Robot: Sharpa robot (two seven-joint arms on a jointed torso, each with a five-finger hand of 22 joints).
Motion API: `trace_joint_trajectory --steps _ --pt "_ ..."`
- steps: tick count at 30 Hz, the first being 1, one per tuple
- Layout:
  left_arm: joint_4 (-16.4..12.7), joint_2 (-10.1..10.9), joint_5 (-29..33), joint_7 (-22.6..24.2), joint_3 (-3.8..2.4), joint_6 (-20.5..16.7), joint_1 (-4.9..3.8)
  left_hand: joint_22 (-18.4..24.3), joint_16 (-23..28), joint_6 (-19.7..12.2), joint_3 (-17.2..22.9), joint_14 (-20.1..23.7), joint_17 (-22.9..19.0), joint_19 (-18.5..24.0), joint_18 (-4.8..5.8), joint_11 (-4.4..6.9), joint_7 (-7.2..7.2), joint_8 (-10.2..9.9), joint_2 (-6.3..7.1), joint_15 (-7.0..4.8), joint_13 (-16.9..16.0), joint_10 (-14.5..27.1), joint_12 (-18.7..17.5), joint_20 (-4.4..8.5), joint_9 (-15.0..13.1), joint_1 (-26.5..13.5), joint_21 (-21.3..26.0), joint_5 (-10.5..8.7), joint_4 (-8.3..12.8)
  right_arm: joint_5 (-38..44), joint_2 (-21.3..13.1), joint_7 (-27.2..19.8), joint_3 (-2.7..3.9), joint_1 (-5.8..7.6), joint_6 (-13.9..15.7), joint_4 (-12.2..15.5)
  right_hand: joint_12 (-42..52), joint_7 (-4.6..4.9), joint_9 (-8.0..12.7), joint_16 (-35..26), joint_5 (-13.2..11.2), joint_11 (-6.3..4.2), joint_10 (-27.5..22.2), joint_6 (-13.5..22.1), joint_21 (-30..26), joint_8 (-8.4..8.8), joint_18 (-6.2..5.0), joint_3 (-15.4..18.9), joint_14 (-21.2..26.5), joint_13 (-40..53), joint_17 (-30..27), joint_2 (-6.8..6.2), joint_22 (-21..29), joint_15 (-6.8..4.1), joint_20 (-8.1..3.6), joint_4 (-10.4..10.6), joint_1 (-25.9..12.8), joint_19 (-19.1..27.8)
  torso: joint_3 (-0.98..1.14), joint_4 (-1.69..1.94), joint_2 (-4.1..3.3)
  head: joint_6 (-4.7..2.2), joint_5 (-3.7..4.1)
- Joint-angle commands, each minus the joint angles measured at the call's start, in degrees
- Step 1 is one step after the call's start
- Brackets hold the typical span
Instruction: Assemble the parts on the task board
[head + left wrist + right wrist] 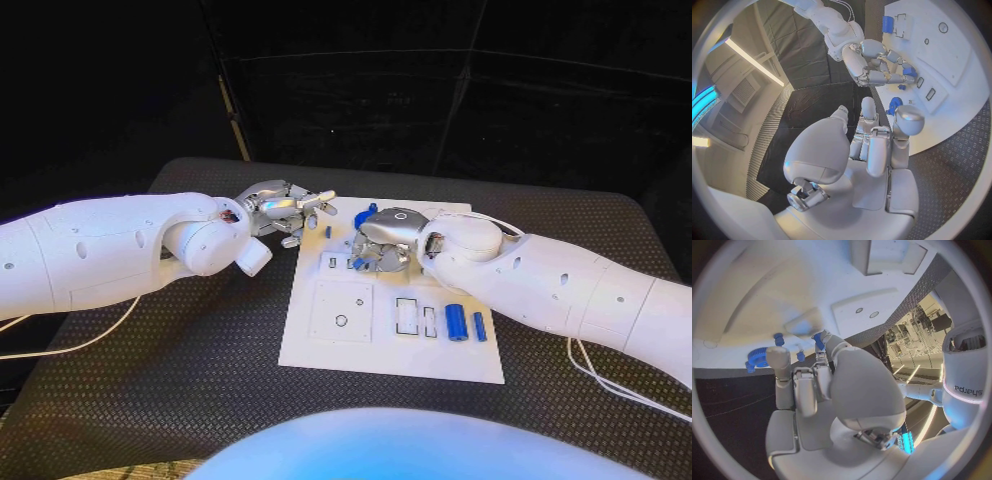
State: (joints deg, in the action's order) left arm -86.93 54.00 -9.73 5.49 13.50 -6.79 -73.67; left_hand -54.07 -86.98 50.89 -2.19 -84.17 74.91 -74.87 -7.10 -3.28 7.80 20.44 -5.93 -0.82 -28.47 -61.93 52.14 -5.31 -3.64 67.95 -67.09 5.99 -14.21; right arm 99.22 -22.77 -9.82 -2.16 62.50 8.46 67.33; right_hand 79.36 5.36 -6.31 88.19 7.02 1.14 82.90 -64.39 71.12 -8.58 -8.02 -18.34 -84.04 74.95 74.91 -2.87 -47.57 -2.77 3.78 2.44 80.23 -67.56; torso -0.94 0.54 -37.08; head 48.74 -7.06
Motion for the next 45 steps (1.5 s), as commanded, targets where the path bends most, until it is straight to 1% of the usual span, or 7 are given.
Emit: trace_joint_trajectory --steps 1,4,9,19,28,39,45 --pt "0.0 -0.1 0.3 1.1 -0.06 0.6 -0.10 -0.1 0.2 0.3 -0.4 -4.1 9.7 0.3 0.00 -0.17 0.39 -0.4 -0.05 0.11 0.1 0.3 -0.3 -0.02 -0.1 0.6 0.1 -0.04 0.1 1.0 0.1 0.2 -0.05 0.03 -0.7 -0.1 -0.3 0.46 -0.8 0.0 -0.1 0.14 -0.4 0.0 -0.3 0.17 0.33 0.4 -5.2 3.4 11.6 -0.54 0.1 0.28 0.00 0.0 -0.1 0.6 0.02 0.04 0.03 0.09 -0.07" --pt "0.0 -0.2 0.3 1.1 -0.06 0.6 -0.11 -0.1 0.2 0.3 -0.4 -4.1 9.7 0.3 0.00 -0.17 0.39 -0.4 -0.05 0.11 0.1 0.3 -0.3 -0.02 -0.1 0.6 0.1 -0.04 0.1 1.1 0.1 0.4 -0.09 -0.02 -0.6 -0.2 -0.4 0.49 -0.8 0.0 -0.1 0.16 -0.5 0.1 -0.3 0.19 0.33 0.5 -5.1 3.3 11.5 -0.59 0.1 0.28 0.02 -0.1 -0.1 0.6 0.00 0.04 0.06 0.09 -0.01" --pt "0.0 -0.2 0.3 1.1 -0.06 0.6 -0.12 -0.1 0.2 0.3 -0.4 -4.1 9.7 0.3 0.00 -0.17 0.39 -0.4 -0.05 0.11 0.1 0.3 -0.3 -0.02 -0.1 0.6 0.1 -0.04 0.1 1.3 0.1 0.7 -0.11 -0.06 -0.3 -0.2 -0.7 0.64 -0.7 -0.1 -0.1 0.27 -0.8 0.5 -0.4 0.44 0.28 0.7 -5.1 3.1 11.4 -0.67 0.3 0.34 0.11 -0.2 -0.1 0.8 0.04 -0.04 0.04 0.06 -0.11" --pt "0.0 -0.2 0.3 0.9 -0.06 0.7 -0.12 -0.1 0.2 0.3 -0.5 -4.1 9.8 0.3 -0.01 -0.18 0.40 -0.4 -0.09 0.12 0.1 0.3 -0.3 -0.03 -0.1 0.6 0.1 -0.04 0.1 2.4 -0.1 2.4 -0.12 -0.08 -0.5 -0.3 -1.6 1.10 -0.1 -0.4 0.6 0.66 -1.8 2.8 -1.0 2.24 0.05 0.9 -4.9 2.3 10.8 -0.90 1.4 0.72 0.48 -1.0 0.3 1.8 0.00 0.01 0.01 0.02 0.01" --pt "0.0 -0.3 0.3 0.8 -0.06 0.6 -0.12 -0.1 0.2 0.3 -0.5 -4.2 9.8 0.3 0.00 -0.19 0.41 -0.5 -0.12 0.12 0.2 0.4 -0.4 -0.04 -0.1 0.7 0.1 -0.04 0.1 3.7 0.0 4.0 -0.12 -0.09 -1.1 -0.3 -2.2 1.05 0.4 -0.7 0.8 0.66 -2.5 4.2 -1.6 3.59 -0.17 0.8 -4.7 1.7 10.3 -0.96 2.4 0.80 0.63 -1.5 0.6 2.6 0.00 0.00 0.02 0.14 0.01" --pt "0.0 -0.3 0.3 0.8 -0.06 0.5 -0.12 -0.1 0.2 0.2 -0.5 -4.2 9.8 0.3 0.00 -0.19 0.42 -0.5 -0.13 0.12 0.2 0.4 -0.4 -0.04 -0.1 0.7 0.1 -0.04 0.1 4.4 0.0 4.4 -0.12 -0.09 -1.3 0.1 -2.1 0.80 0.4 -0.7 0.8 0.43 -2.5 4.3 -1.7 3.83 -0.24 0.7 -4.7 1.8 10.2 -1.07 2.6 0.65 0.59 -1.8 0.8 2.8 -0.01 -0.02 0.05 0.18 -0.05" --pt "0.0 -0.4 0.3 0.7 -0.06 0.6 -0.12 -0.1 0.2 0.2 -0.5 -4.2 9.8 0.3 0.00 -0.19 0.42 -0.5 -0.13 0.12 0.2 0.4 -0.4 -0.04 -0.1 0.7 0.1 -0.04 0.1 4.5 -0.1 4.2 -0.12 -0.10 -1.1 0.4 -1.9 0.48 0.3 -0.6 0.7 0.18 -2.3 3.5 -1.6 3.66 -0.25 0.7 -4.7 2.0 10.3 -0.99 2.5 0.38 0.42 -2.0 0.8 2.8 0.01 -0.02 0.07 0.24 0.01"
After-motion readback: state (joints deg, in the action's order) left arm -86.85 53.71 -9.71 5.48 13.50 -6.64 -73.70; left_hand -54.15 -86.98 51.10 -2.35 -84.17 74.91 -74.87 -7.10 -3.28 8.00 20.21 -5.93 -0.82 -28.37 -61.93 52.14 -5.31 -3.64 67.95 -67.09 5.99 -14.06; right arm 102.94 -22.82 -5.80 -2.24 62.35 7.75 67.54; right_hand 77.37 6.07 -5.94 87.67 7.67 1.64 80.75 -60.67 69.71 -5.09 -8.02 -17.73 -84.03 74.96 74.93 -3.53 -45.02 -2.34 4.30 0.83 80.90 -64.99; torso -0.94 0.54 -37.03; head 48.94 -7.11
